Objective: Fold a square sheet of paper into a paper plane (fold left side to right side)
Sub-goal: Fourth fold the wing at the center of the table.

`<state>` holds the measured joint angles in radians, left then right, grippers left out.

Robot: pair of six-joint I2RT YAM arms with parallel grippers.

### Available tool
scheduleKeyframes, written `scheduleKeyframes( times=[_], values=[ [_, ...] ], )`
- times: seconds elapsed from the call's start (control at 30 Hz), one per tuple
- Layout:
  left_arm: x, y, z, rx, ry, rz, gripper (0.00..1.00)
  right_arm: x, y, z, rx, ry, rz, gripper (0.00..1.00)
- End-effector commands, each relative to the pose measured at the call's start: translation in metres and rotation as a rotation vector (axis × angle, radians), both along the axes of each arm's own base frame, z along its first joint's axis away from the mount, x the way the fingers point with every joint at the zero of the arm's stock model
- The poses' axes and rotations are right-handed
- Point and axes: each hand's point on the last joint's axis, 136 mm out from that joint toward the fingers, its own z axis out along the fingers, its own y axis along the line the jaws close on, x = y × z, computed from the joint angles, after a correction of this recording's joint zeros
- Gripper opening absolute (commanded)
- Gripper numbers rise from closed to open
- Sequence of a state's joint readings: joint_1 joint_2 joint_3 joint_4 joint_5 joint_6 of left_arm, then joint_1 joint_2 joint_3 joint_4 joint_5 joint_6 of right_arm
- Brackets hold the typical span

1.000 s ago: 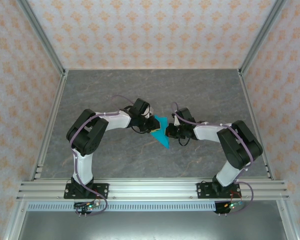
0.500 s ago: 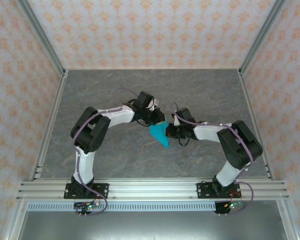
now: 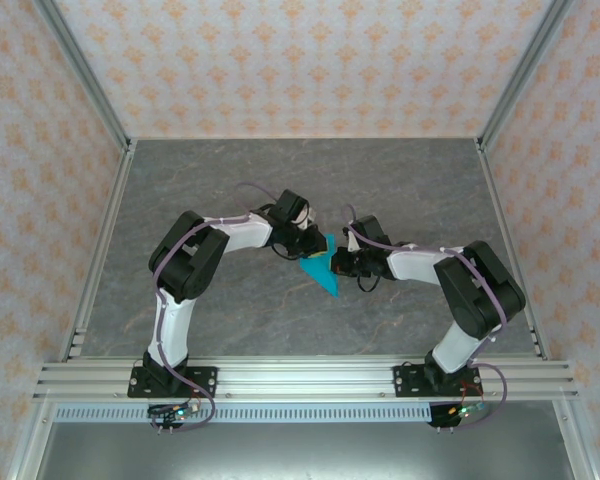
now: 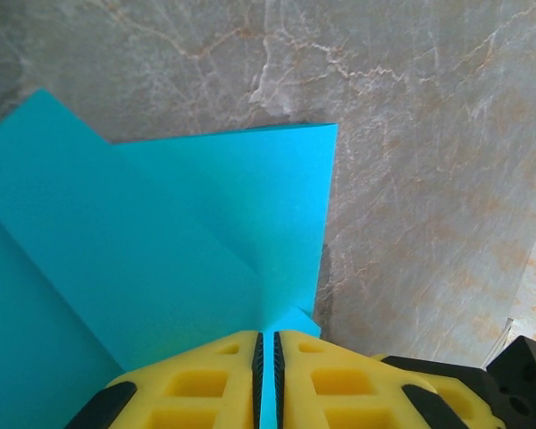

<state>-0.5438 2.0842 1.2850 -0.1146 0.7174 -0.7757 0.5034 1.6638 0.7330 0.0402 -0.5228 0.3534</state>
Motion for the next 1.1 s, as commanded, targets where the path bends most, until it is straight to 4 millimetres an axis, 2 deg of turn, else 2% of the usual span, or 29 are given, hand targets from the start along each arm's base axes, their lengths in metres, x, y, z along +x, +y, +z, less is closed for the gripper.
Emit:
scheduleKeyframes(
  times=[0.0, 0.13, 0.27, 0.37, 0.43, 0.6, 0.77, 0.87, 1.07],
  values=[
    [-0.014, 0.010, -0.026, 0.068, 0.031, -0.007, 0.14, -0.014, -0.019, -0.016, -0.096, 0.062, -0.015, 0.03],
    [-0.021, 0.017, -0.036, 0.091, 0.048, -0.002, 0.13, -0.004, -0.013, 0.002, -0.072, 0.029, -0.016, 0.05],
    [-0.026, 0.021, -0.043, 0.105, 0.058, 0.001, 0.13, 0.006, -0.005, 0.029, -0.032, -0.014, -0.015, 0.08],
    [-0.027, 0.023, -0.045, 0.110, 0.059, 0.004, 0.13, 0.010, -0.006, 0.053, -0.021, -0.057, -0.026, 0.13],
    [-0.028, 0.024, -0.047, 0.114, 0.062, 0.005, 0.13, 0.007, -0.010, 0.060, -0.026, -0.065, -0.034, 0.18],
    [-0.027, 0.024, -0.046, 0.114, 0.059, 0.004, 0.13, -0.013, -0.005, 0.055, 0.036, -0.006, -0.012, 0.19],
    [-0.027, 0.024, -0.046, 0.117, 0.057, 0.004, 0.13, -0.028, 0.025, 0.056, 0.182, 0.053, 0.043, 0.16],
    [-0.027, 0.024, -0.045, 0.118, 0.056, 0.003, 0.13, -0.028, 0.033, 0.054, 0.211, 0.073, 0.050, 0.16],
    [-0.027, 0.024, -0.044, 0.117, 0.055, 0.004, 0.12, -0.032, 0.030, 0.024, 0.140, 0.141, 0.053, 0.15]
  ],
)
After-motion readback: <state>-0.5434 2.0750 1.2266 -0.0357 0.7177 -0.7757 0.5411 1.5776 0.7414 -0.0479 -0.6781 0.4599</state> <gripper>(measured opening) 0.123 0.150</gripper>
